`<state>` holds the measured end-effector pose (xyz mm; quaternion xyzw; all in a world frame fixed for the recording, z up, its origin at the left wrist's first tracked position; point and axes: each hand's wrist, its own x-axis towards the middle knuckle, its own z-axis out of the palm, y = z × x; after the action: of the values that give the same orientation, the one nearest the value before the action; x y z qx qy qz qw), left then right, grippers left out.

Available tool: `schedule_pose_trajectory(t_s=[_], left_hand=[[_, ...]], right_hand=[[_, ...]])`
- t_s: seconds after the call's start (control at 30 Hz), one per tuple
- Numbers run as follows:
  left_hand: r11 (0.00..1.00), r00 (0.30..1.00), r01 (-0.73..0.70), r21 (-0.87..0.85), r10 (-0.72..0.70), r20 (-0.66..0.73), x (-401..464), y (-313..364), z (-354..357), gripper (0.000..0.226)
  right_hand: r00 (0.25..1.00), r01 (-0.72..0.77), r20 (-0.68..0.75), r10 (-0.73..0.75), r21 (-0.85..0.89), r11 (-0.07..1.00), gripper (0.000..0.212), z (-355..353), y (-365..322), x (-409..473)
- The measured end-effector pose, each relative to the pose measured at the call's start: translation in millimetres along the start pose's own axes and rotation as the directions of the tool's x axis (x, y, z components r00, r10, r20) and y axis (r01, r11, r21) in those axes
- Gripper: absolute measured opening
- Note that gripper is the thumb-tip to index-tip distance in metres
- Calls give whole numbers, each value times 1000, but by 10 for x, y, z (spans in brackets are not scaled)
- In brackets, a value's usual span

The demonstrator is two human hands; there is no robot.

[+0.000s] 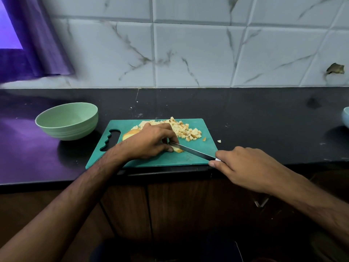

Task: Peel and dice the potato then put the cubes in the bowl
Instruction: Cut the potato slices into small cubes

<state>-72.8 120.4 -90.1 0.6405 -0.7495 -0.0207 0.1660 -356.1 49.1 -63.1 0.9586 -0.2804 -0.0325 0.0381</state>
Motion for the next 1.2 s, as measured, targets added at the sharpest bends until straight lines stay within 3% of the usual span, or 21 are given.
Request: schedule_pose_trajectory(t_s=[0.3,0.43,0.67,0.8,0.93,1.1,1.2], left_hand=[[1000,1000,10,25,-10,-15,-12,62,-28,18],[998,1000,28,58,-27,-10,-18,88,-28,19],[993,999,47,112,-46,-10,-35,118,-5,18],[997,992,47,68,-38,-123,-117,118,44,30],[996,977,65,55,-53,-205,-233,157,84,38],[989,955,97,109,-62,-289,-317,168,116,21],[989,951,86,124,-44,-307,-348,181,145,14]], right_hand=[[994,53,98,-46,-75,996,42,-100,-47,98],[988,66,142,-65,-6,998,42,-63,-114,191],[999,0,35,4,-117,993,43,-11,-15,-156],[997,-61,-57,51,-204,977,39,78,-63,-236],[991,-135,-17,134,-67,989,40,60,-1,-100],[990,-138,39,133,226,964,47,29,-70,81],[988,-151,55,141,286,946,49,-21,-115,92]])
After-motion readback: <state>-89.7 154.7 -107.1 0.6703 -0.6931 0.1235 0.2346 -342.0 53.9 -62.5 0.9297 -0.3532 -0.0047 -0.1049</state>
